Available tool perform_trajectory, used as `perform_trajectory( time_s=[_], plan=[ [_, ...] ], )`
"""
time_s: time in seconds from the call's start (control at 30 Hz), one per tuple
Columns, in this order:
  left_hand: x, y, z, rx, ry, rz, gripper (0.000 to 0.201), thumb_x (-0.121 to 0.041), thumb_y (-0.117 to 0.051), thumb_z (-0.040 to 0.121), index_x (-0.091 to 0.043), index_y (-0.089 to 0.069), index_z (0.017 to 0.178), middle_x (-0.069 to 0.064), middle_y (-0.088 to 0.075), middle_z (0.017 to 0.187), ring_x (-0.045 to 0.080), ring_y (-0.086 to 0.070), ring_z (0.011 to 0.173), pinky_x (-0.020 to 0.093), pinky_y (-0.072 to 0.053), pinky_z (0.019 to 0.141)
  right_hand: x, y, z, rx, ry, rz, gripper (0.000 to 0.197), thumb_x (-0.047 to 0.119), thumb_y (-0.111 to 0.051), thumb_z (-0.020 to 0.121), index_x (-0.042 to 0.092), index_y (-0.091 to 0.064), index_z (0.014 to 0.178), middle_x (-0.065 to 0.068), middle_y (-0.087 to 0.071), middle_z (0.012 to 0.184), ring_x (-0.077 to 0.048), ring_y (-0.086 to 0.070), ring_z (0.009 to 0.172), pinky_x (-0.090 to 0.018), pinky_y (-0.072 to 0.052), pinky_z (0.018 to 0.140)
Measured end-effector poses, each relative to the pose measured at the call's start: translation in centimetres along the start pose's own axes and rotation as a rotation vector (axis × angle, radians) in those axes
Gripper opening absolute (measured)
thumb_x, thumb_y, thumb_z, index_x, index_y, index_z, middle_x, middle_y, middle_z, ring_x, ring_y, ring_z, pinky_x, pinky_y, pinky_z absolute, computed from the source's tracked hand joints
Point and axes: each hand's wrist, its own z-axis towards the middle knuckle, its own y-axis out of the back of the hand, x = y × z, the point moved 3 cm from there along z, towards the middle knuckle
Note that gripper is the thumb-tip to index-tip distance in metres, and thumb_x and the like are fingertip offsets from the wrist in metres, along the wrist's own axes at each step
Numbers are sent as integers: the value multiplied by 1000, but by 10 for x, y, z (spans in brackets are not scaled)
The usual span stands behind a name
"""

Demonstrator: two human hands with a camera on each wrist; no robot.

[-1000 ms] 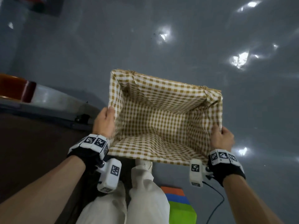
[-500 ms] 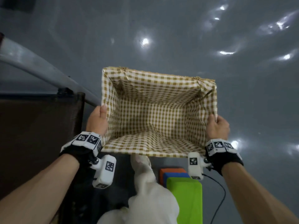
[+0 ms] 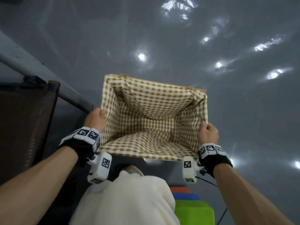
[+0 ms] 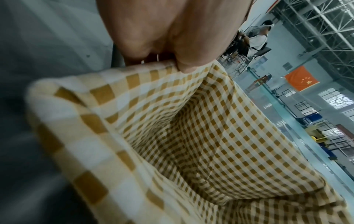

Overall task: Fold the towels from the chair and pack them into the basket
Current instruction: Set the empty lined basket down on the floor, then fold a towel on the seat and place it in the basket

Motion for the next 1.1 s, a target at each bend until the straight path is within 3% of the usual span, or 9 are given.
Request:
perform_trajectory(
  time_s=[0.13,0.2,0.3,0.43,0.53,0.73,0.87,1.0,1.1],
  plan=[
    [13,-8,0,51,33,18,43,-30,-25,103,3,-52,109,25,-55,119,37,-52,107,38,-38,82,-8,-10,0,99,-6,-41,24,23,-46,95,10,-55,77,-11,-57,78,-29,-54,80,-34,-39,71],
    [11,-2,-5,78,44,6,41,-30,-28,102,0,-51,117,23,-54,123,37,-52,109,38,-39,84,5,-7,-4,139,-15,-130,23,21,-46,95,5,-61,104,-18,-62,106,-35,-55,103,-40,-42,86],
    [2,25,-23,82,44,-138,35,-26,-39,98,-12,-50,129,11,-56,129,30,-55,111,29,-38,79,44,7,-25,107,93,-306,42,18,-54,93,5,-47,132,-22,-44,136,-39,-39,126,-46,-34,103],
    [-5,94,-69,37,-49,-305,26,-21,-48,94,-18,-60,117,3,-62,117,21,-57,109,22,-36,82,134,7,-90,300,467,-362,31,15,-56,91,6,-58,121,-15,-53,127,-31,-46,122,-31,-27,105],
    [12,170,-120,-80,-79,-440,18,-16,-54,91,-17,-65,105,-1,-63,97,14,-58,88,15,-37,76,217,-3,-170,464,734,-338,21,17,-56,93,7,-65,109,-11,-62,112,-25,-56,107,-32,-40,95],
    [110,321,-262,-354,118,-553,12,-19,-55,90,-27,-63,92,-8,-63,90,7,-57,80,16,-39,74,343,-6,-391,847,1188,-384,16,16,-60,91,7,-68,100,-12,-63,100,-25,-60,92,-29,-42,86],
    [178,389,-374,-565,277,-616,11,-19,-54,91,-26,-62,93,-5,-64,95,11,-59,87,29,-48,83,382,10,-528,1073,1407,-384,13,17,-61,90,8,-69,96,-8,-60,95,-22,-61,79,-31,-49,78],
    [225,409,-468,-820,492,-682,15,-15,-54,89,-28,-62,91,-5,-63,96,8,-57,85,21,-44,80,385,8,-635,1320,1608,-402,11,18,-60,91,12,-68,97,2,-57,90,-8,-52,72,-9,-40,69],
    [246,396,-509,-912,642,-748,20,-9,-53,89,-27,-61,89,-1,-64,99,12,-58,89,24,-43,85,361,-2,-693,1515,1678,-427,11,15,-60,91,9,-68,96,-5,-61,91,-13,-55,75,-7,-36,69]
  ],
)
